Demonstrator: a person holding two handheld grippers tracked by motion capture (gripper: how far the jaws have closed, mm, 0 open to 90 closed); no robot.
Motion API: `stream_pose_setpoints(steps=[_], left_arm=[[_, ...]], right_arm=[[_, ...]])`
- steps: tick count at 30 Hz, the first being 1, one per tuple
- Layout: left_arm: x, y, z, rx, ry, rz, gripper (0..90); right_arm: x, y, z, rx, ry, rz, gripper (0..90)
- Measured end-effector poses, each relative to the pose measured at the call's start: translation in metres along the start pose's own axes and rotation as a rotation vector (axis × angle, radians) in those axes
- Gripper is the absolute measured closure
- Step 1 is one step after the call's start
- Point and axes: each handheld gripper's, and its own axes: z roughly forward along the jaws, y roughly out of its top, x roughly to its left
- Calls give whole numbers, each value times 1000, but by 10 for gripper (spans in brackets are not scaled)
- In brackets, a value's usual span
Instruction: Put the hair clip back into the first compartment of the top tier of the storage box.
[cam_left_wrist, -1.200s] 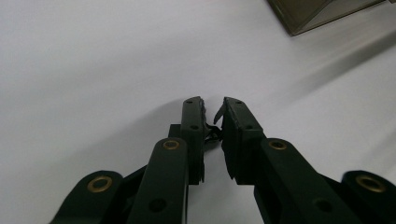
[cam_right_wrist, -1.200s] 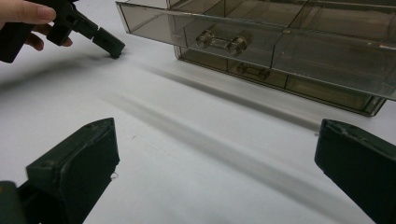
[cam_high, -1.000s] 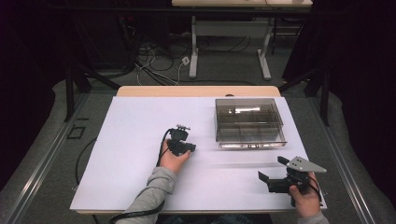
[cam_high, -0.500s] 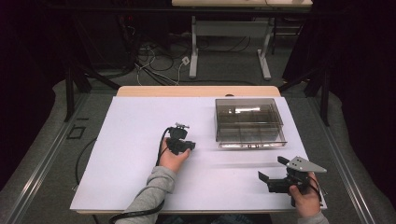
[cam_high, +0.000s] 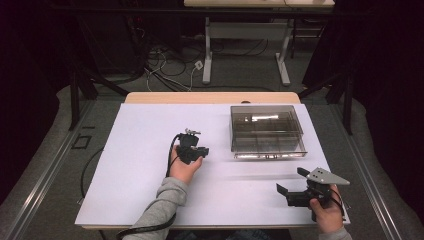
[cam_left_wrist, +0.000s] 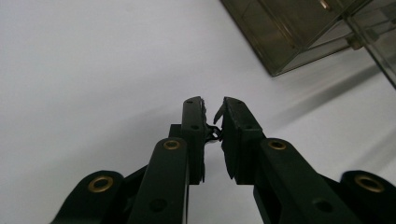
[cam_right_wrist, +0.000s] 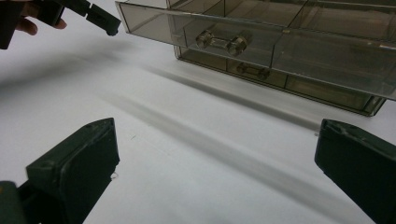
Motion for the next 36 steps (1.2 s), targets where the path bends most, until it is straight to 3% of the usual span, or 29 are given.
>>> stream_pose_setpoints(steps=[7,23,26,36], left_arm=[[-4,2,-5,-43,-3,-3,793],[-11,7,-25,-183,2,31,793],[-13,8,-29,-202,-7,20,793],[-26,17,-46,-263,-29,61,793]], right_arm=[[0,0,0,2,-2,-1,0],[0,0,1,0,3,0,0],[0,0,1,0,5,-1,0],[0,-1,1,6,3,2,0]])
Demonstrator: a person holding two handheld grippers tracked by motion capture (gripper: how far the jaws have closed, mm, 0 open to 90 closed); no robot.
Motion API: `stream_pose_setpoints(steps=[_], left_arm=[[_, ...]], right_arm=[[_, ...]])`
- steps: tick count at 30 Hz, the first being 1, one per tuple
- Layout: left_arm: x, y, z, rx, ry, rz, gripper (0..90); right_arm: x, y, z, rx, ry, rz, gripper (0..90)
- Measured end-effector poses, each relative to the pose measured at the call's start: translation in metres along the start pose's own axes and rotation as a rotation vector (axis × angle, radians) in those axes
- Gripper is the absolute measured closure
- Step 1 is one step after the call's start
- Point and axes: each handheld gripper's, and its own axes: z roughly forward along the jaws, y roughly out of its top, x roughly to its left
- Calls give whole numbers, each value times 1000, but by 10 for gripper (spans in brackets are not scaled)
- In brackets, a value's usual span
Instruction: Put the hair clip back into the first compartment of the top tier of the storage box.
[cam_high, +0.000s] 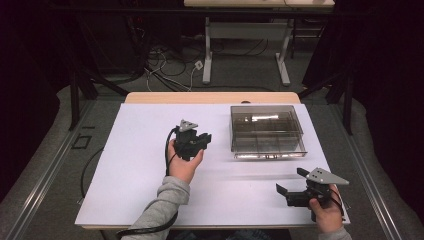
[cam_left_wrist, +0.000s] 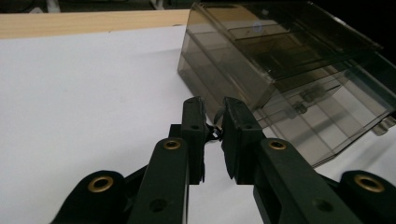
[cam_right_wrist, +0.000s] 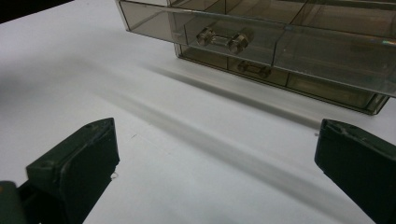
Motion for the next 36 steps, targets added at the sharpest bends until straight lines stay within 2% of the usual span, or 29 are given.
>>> stream_pose_setpoints(steps=[11,36], left_arm=[[-17,10,-1,-15,-41,29,794],[-46,16,15,-20,-100,51,794]], right_arm=[[0,0,0,-2,-2,1,0],[-1,0,-1,-6,0,-2,0]])
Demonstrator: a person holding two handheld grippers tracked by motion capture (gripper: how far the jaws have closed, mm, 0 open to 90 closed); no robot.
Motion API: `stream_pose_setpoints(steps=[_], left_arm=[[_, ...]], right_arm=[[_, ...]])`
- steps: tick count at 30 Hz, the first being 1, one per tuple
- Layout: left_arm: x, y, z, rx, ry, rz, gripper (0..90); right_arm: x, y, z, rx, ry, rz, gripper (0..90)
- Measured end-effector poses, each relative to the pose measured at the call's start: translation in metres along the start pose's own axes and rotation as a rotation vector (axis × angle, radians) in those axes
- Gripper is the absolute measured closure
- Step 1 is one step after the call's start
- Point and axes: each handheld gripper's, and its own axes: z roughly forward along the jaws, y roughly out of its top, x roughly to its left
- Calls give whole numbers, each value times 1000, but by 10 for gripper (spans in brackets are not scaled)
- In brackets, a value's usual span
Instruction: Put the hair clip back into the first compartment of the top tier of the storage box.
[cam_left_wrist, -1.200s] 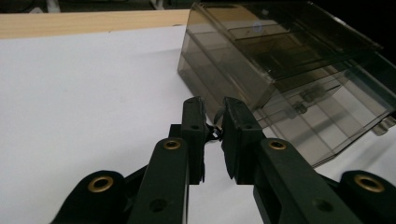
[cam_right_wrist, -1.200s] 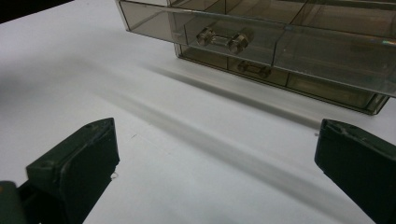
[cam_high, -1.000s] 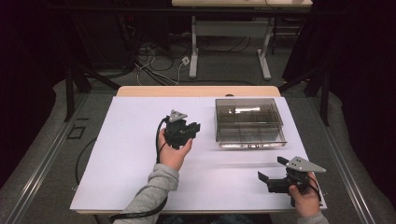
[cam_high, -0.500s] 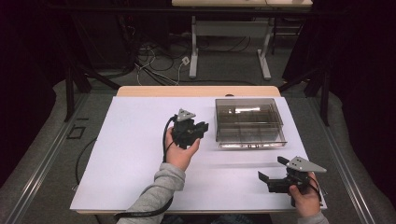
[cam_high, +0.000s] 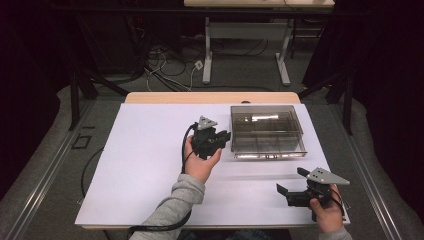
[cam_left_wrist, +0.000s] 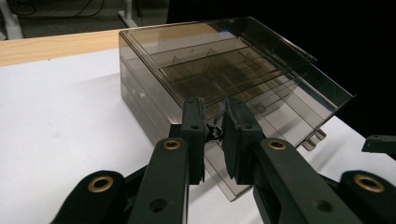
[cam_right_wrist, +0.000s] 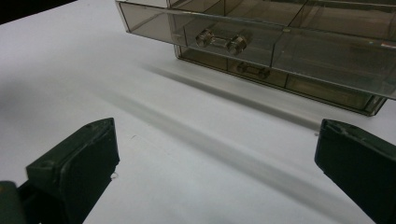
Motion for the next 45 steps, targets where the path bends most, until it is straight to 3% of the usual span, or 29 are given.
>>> stream_pose_setpoints(steps=[24,45], left_arm=[[-21,-5,22,43,-40,23,794],[-25,-16,40,84,-47,22,794]], right_arm=[[-1,0,0,2,0,0,0],[-1,0,0,5,0,2,0]])
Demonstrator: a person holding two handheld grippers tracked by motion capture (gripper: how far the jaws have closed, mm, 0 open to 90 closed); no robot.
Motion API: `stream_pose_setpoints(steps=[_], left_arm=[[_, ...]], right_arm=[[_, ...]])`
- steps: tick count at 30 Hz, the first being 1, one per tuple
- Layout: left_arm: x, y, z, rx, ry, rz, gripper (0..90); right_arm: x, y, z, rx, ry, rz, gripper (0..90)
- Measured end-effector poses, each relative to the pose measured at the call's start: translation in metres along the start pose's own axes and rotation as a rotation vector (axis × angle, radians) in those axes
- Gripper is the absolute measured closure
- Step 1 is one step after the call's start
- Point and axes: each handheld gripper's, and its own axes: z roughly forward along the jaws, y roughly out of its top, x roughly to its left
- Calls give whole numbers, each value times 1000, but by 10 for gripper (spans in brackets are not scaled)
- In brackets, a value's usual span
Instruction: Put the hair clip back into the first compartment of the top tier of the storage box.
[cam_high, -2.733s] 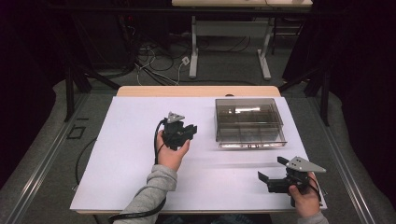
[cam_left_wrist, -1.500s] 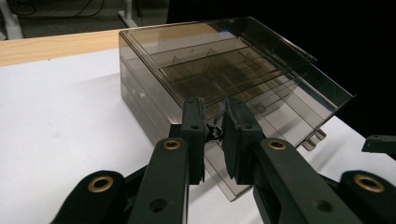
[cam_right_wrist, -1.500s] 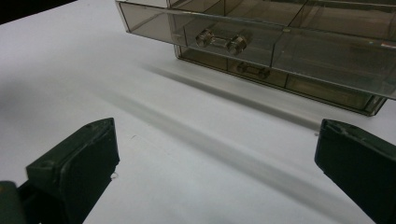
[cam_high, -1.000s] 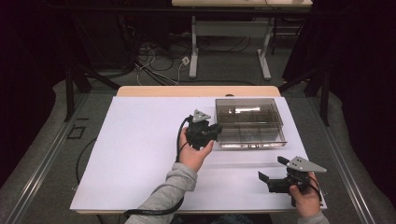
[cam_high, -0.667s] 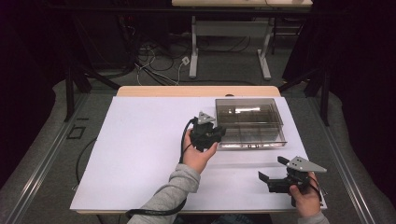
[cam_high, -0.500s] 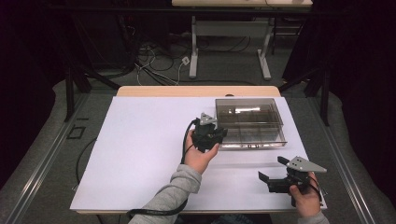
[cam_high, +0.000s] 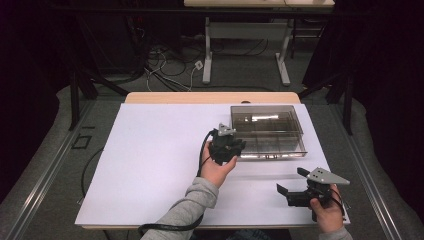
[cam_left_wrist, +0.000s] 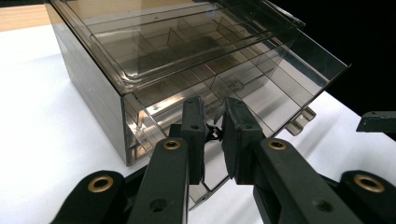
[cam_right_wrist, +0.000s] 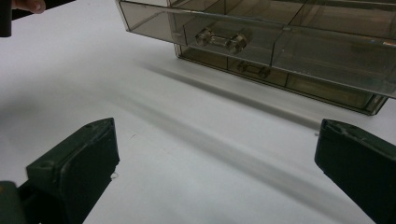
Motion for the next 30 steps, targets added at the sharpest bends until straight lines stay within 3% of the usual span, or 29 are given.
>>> stream_pose_setpoints(steps=[30], left_arm=[[0,-4,6,12,-5,-1,775]], right_arm=[[0,0,1,-2,5,0,0]])
